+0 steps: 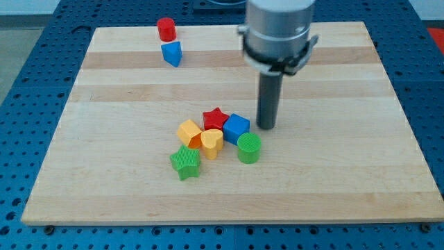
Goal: Slide the blue triangle towards the center left
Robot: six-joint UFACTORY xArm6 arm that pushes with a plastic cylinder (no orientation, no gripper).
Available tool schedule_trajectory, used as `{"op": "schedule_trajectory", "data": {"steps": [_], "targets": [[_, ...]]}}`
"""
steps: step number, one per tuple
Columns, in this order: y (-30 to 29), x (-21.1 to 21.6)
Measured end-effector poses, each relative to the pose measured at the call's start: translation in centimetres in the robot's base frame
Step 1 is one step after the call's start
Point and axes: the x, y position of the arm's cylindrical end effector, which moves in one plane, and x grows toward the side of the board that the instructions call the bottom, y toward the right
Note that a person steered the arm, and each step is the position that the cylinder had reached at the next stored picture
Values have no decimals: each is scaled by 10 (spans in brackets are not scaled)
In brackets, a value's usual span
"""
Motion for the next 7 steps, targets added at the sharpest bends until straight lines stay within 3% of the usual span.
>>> {"op": "schedule_trajectory", "data": {"steps": [1, 2, 3, 5, 7], "targets": [[13, -82], [-17, -162], [-77, -196], [-186, -147], [-231, -203]]}}
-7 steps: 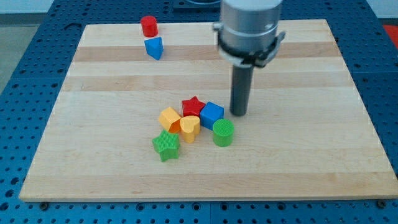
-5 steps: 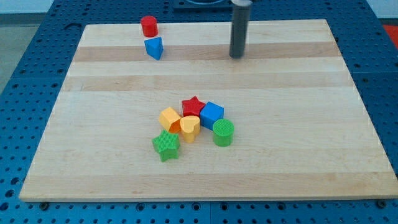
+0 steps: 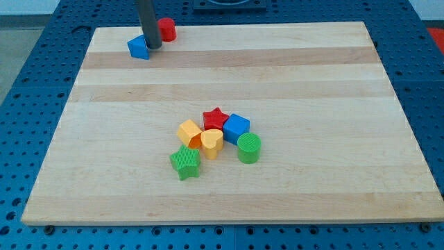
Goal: Slide the blue triangle towards the center left
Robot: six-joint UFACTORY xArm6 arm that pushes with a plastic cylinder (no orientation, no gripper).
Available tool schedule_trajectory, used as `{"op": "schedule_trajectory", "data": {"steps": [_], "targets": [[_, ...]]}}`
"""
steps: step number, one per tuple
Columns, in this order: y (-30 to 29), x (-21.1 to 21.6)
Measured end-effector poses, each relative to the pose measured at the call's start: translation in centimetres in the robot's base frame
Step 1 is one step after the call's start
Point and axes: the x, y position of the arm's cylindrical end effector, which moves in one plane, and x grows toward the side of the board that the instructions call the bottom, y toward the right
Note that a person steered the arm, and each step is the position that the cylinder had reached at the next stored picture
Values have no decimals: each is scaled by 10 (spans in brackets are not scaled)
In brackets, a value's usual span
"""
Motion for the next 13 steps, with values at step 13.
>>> {"op": "schedule_trajectory", "data": {"steps": [13], "targets": [[-94, 89]]}}
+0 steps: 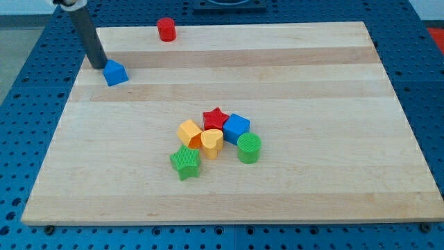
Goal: Slide the blue triangle towards the center left
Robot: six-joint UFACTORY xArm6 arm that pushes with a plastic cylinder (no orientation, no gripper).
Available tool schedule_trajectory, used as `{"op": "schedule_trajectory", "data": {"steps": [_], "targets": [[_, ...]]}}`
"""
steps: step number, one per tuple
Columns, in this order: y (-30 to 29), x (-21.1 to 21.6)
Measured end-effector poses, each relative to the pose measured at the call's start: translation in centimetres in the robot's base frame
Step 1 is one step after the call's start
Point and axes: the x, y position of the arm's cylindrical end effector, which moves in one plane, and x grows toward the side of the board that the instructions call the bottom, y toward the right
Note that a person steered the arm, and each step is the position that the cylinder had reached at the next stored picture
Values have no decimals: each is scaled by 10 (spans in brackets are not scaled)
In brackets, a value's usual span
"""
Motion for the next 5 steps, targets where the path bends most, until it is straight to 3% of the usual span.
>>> {"op": "schedule_trajectory", "data": {"steps": [1, 3, 5], "targets": [[14, 29], [20, -14], [17, -19]]}}
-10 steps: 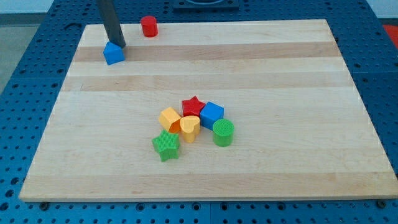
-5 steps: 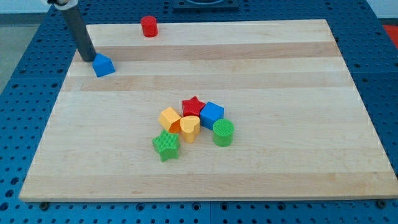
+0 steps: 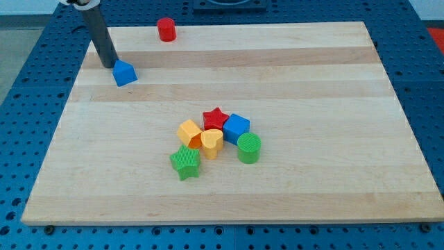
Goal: Slide the blue triangle towards the center left
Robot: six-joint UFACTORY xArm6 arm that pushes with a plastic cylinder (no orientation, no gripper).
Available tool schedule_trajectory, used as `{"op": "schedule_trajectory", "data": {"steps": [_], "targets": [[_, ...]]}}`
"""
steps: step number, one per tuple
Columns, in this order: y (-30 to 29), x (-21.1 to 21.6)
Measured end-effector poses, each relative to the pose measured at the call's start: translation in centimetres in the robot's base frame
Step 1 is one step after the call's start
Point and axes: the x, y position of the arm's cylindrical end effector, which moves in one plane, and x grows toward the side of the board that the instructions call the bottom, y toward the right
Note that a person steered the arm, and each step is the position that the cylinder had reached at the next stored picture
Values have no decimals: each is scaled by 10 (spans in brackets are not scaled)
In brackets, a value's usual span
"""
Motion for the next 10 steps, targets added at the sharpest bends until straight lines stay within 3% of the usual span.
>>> {"op": "schedule_trajectory", "data": {"steps": [4, 6, 10], "targets": [[1, 1], [37, 4], [47, 79]]}}
